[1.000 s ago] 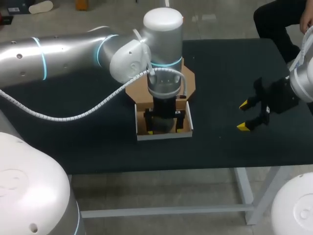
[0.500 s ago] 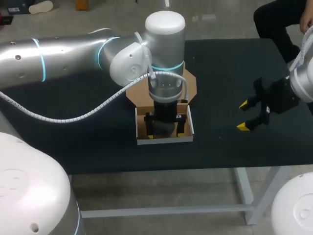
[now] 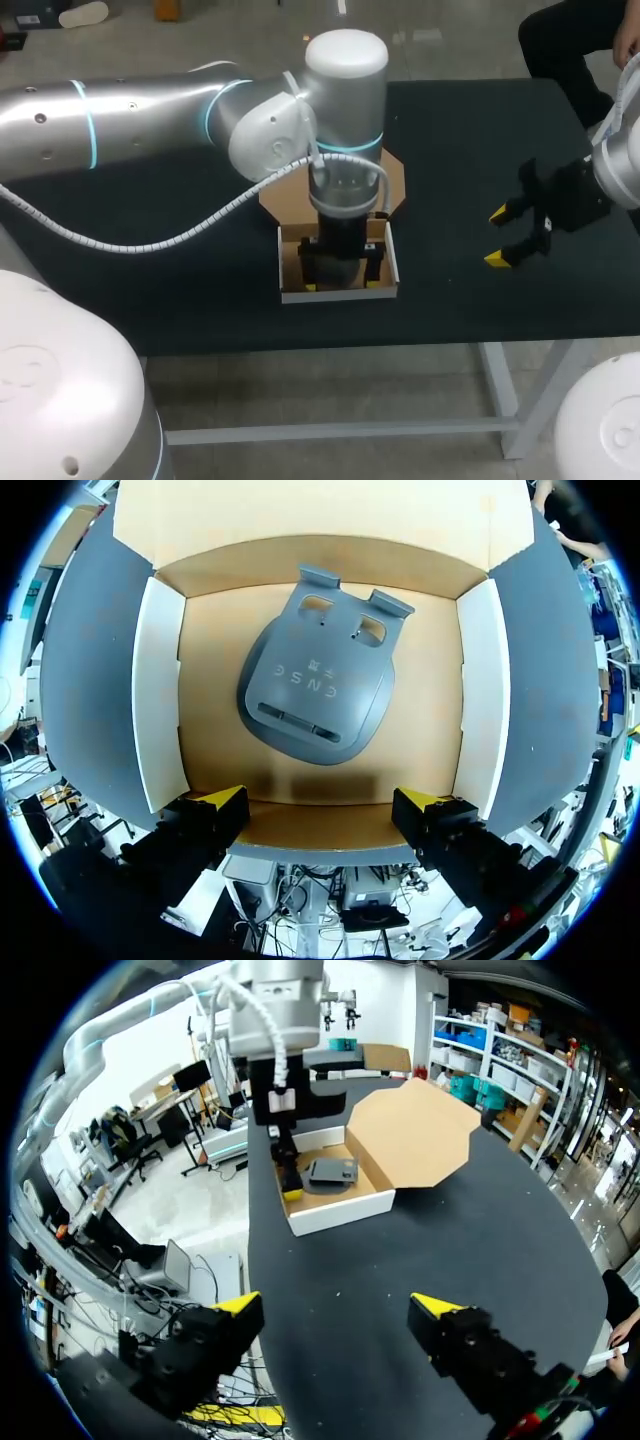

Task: Assemble the packaging by folding the flat box into shape, placing the metal phone stand inside, and closing the box properly

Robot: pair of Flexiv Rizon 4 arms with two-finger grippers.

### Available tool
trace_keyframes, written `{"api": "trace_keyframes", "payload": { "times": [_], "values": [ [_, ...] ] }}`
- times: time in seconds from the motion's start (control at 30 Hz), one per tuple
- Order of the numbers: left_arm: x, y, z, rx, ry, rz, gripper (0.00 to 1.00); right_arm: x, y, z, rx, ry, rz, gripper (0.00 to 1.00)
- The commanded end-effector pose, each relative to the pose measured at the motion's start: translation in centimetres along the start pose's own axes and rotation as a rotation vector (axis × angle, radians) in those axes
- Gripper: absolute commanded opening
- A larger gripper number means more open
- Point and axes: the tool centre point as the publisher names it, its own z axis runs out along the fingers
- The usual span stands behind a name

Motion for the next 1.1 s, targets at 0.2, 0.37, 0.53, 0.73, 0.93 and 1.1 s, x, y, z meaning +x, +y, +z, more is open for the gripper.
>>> {"api": "trace_keyframes", "payload": {
  "times": [0.2,0.37,0.53,0.73,0.93,1.1],
  "values": [
    [0.0,0.5,-0.4,0.016,-0.011,-0.005,1.0,0.0,-0.1,-0.1,-0.004,0.003,-0.001,1.0],
    [-0.1,0.5,-1.0,0.035,0.001,-0.004,1.0,0.0,-0.1,-0.1,-0.004,0.003,-0.001,1.0],
    [-0.3,0.5,-2.6,0.084,0.028,0.004,1.0,0.0,-0.1,-0.1,-0.004,0.003,-0.001,1.0],
    [-1.0,0.6,-4.6,0.14,0.094,0.012,1.0,0.0,-0.1,-0.1,-0.004,0.003,-0.001,1.0],
    [-2.9,1.9,-7.8,0.205,0.187,0.021,1.0,0.0,-0.1,-0.1,-0.004,0.003,-0.001,1.0],
    [-4.8,2.7,-10.3,0.26,0.217,-0.013,1.0,0.0,-0.1,-0.1,-0.004,0.003,-0.001,1.0]
  ]
}}
